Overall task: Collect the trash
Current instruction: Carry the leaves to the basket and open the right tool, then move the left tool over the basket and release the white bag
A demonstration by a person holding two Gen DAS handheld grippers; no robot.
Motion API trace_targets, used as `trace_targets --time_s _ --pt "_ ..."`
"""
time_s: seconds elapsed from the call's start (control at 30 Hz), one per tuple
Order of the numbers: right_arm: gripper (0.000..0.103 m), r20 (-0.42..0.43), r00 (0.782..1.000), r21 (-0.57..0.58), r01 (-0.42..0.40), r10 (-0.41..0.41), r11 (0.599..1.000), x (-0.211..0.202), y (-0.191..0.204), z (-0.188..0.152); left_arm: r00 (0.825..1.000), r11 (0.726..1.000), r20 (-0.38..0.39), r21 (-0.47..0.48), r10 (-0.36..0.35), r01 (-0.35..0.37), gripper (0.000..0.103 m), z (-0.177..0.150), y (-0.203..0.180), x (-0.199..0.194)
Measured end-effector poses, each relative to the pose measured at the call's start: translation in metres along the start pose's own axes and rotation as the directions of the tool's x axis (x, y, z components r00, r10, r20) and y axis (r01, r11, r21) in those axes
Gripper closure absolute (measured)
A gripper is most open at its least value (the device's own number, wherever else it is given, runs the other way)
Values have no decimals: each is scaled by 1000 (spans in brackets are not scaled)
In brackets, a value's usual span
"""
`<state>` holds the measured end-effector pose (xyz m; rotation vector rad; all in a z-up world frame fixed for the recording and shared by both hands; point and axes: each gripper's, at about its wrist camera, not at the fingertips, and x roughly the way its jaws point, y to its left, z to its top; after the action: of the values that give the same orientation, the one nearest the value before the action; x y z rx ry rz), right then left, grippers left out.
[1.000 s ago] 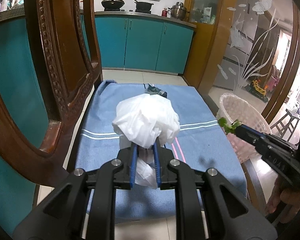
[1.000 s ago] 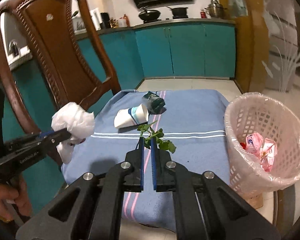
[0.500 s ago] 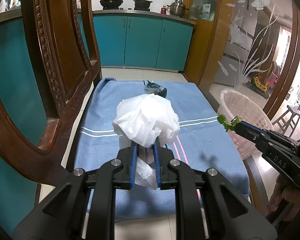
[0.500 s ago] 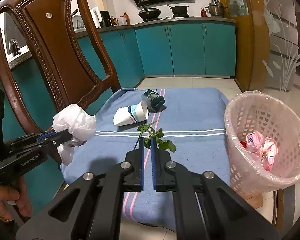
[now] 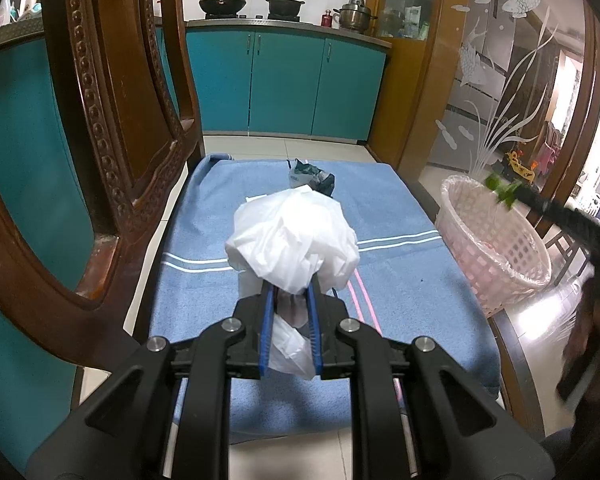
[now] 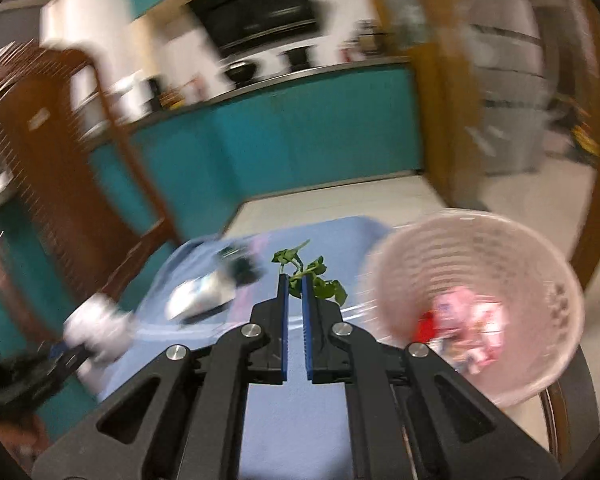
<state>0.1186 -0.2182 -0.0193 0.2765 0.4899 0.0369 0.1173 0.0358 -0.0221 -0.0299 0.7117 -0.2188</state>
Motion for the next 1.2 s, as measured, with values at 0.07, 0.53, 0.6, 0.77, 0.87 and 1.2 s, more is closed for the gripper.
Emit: trace_targets --time_s 0.07,0.53,0.6,0.77,0.87,1.2 --pt "91 -16 999 90 42 -40 995 15 -41 4 1000 1000 -4 2 -3 3 88 -1 -1 2" --pt "7 209 961 483 61 -183 874 -51 -133 6 981 973 -53 125 -187 192 85 20 -119 35" --pt "7 208 960 496 62 -188 866 -51 -135 5 970 959 -62 146 -235 242 84 35 -161 48" --pt "7 222 959 539 30 -177 842 -56 -143 2 954 947 -89 128 -285 295 70 72 -239 88" --pt "7 217 963 517 25 -159 856 -51 -142 7 971 961 -114 155 -211 228 19 77 -265 118" --pt "7 179 978 468 9 -104 884 -46 -139 10 996 995 3 -46 -86 86 16 34 -130 90"
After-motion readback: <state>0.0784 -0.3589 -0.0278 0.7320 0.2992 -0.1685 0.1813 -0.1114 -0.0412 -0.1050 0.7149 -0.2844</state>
